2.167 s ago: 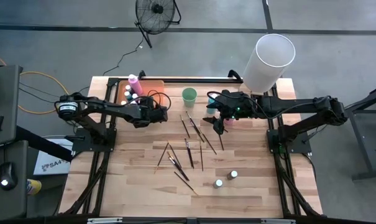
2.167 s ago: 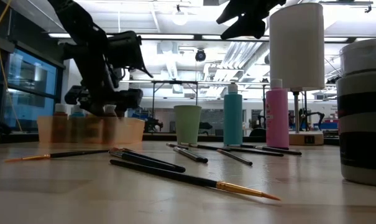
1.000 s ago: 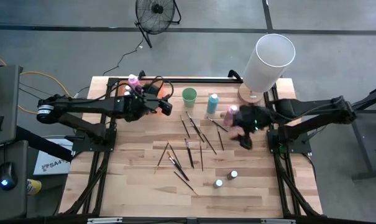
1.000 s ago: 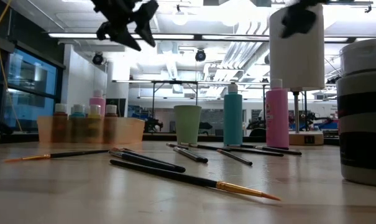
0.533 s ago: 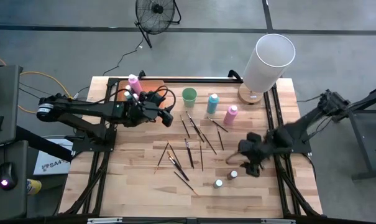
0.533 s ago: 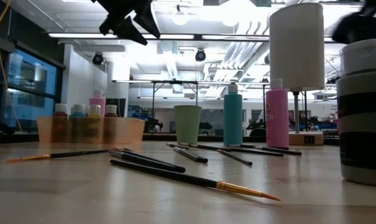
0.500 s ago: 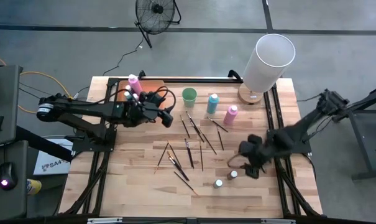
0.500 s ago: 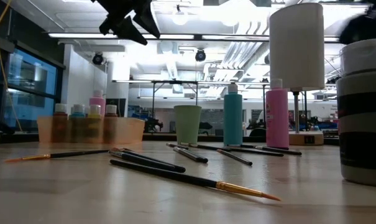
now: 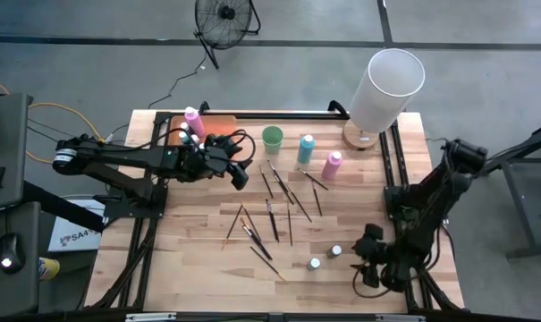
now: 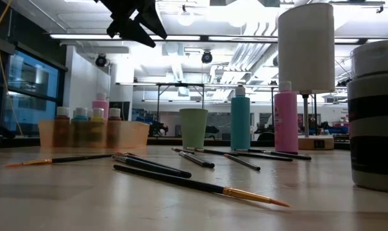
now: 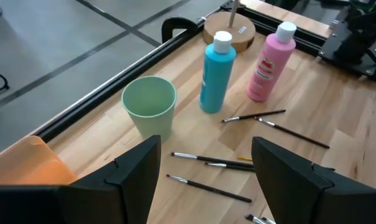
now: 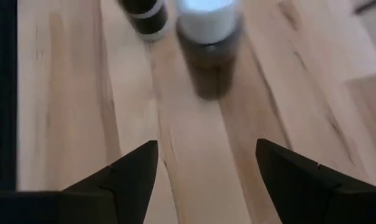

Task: Pick & Place Paint Supplies
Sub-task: Put the brown paint bottle into the orange bin

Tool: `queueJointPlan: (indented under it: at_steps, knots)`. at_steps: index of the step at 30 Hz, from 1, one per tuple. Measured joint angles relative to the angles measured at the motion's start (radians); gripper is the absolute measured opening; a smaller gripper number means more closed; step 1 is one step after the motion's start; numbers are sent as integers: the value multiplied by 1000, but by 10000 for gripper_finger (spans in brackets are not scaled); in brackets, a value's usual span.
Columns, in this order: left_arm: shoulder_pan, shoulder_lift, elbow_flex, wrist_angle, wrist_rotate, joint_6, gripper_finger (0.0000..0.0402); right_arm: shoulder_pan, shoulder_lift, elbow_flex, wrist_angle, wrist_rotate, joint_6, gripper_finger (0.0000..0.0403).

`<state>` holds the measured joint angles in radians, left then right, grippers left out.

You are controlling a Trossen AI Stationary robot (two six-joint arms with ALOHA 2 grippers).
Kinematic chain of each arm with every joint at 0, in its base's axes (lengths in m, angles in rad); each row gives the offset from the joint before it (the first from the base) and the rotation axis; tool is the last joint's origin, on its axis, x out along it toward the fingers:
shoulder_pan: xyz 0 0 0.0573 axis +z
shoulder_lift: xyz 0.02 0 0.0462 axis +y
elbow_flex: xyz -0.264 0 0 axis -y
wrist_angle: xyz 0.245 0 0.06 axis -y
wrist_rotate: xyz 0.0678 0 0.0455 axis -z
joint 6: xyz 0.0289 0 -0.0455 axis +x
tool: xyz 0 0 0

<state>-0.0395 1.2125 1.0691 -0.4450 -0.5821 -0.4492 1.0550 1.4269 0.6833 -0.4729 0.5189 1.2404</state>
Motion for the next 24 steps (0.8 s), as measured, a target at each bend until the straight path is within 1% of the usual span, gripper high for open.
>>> queueJointPlan:
  at_steps: [4, 8, 11, 14, 16, 20, 24]
  knots:
    - [0, 0, 0, 0, 0, 0, 246, 3, 121, -1, 74, 43, 35, 252]
    - [0, 0, 0, 1, 0, -3, 246, 3, 209, 0, 109, 160, 111, 242]
    - [0, 0, 0, 1, 0, -3, 246, 2, 252, -1, 128, 258, 149, 233]
    - [0, 0, 0, 1, -1, -5, 246, -9, 288, 0, 163, 314, 151, 224]
    - [0, 0, 0, 1, 0, -7, 246, -23, 311, -1, 201, 334, 143, 219]
    - [0, 0, 0, 1, -1, -23, 246, -52, 356, 0, 276, 335, 90, 211]
    - [0, 0, 0, 1, -1, -26, 246, -76, 372, 0, 325, 349, 66, 208]
